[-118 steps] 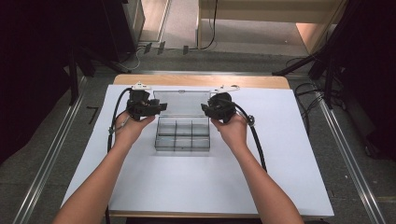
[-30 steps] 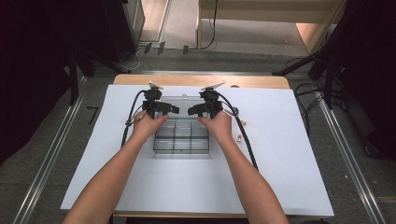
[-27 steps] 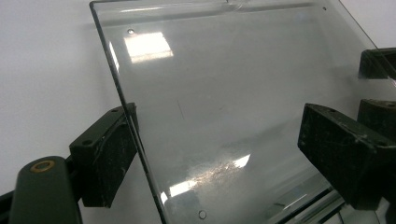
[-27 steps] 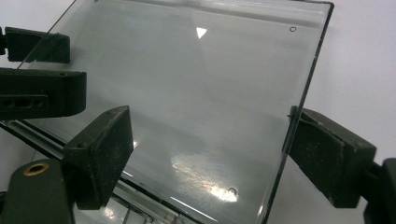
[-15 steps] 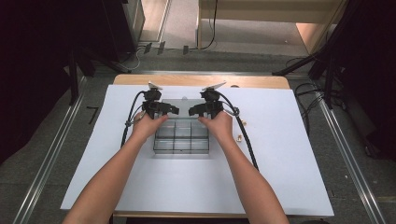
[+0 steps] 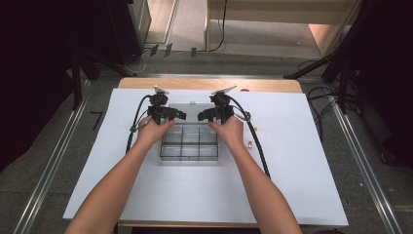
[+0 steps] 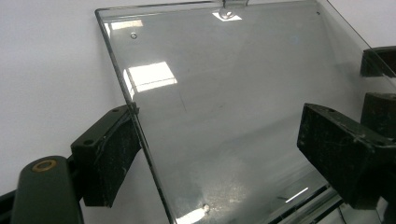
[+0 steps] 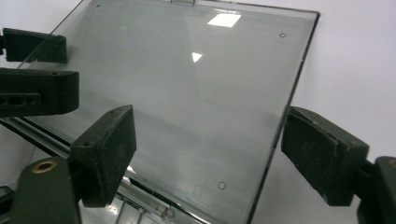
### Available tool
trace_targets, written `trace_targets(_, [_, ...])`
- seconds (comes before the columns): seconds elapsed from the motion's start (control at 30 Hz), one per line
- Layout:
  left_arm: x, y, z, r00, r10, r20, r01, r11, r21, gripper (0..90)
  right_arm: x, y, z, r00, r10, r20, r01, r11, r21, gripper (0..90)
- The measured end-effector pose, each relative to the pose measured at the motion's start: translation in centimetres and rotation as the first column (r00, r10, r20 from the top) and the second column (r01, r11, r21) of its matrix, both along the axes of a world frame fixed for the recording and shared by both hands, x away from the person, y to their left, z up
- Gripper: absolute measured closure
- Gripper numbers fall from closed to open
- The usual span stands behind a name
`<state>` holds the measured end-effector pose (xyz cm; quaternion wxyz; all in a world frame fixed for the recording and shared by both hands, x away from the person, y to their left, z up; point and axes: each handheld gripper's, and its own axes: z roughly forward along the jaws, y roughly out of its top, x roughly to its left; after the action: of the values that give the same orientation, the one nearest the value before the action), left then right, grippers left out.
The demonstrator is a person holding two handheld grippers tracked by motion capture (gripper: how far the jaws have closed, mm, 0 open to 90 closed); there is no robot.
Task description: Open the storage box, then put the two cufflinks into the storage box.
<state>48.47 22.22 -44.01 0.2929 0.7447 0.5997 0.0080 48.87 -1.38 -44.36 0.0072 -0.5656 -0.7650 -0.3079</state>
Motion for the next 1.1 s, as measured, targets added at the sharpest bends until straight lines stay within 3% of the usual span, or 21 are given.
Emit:
trace_targets(0.23, [-0.2,0.1,0.5,0.9999,-0.015,0.007,0.015,0.9993,0.036,15.2,-0.2,-0.1,0.5,0.9998,0.004,0.021,-0.003,0.999,-0.041,24.3])
trace_targets(0.33, [-0.5,0.2,1.0,0.9985,-0.031,0.046,0.027,0.9963,0.082,17.9,-0.4,-0.3,1.0,0.9987,0.003,0.051,0.001,0.998,-0.061,27.6])
trace_targets(0.5, [-1.0,0.8,1.8,0.9974,-0.034,0.064,0.029,0.9974,0.066,18.1,-0.9,-1.0,2.0,0.9961,0.002,0.088,0.003,0.998,-0.060,32.1])
trace_targets(0.77, [-2.1,1.4,2.8,0.9939,-0.019,0.108,0.019,0.9998,-0.006,23.1,-2.5,-2.4,2.9,0.9909,0.047,0.126,-0.040,0.998,-0.055,42.7])
trace_targets(0.87, [-2.5,1.3,3.1,0.9931,-0.039,0.110,0.038,0.9992,0.008,23.4,-3.4,-2.8,3.1,0.9862,0.069,0.151,-0.058,0.995,-0.077,45.1])
trace_targets(1.1, [-3.6,1.2,3.9,0.9879,-0.061,0.143,0.059,0.9981,0.015,24.4,-4.6,-3.9,3.7,0.9823,0.084,0.168,-0.075,0.995,-0.061,47.9])
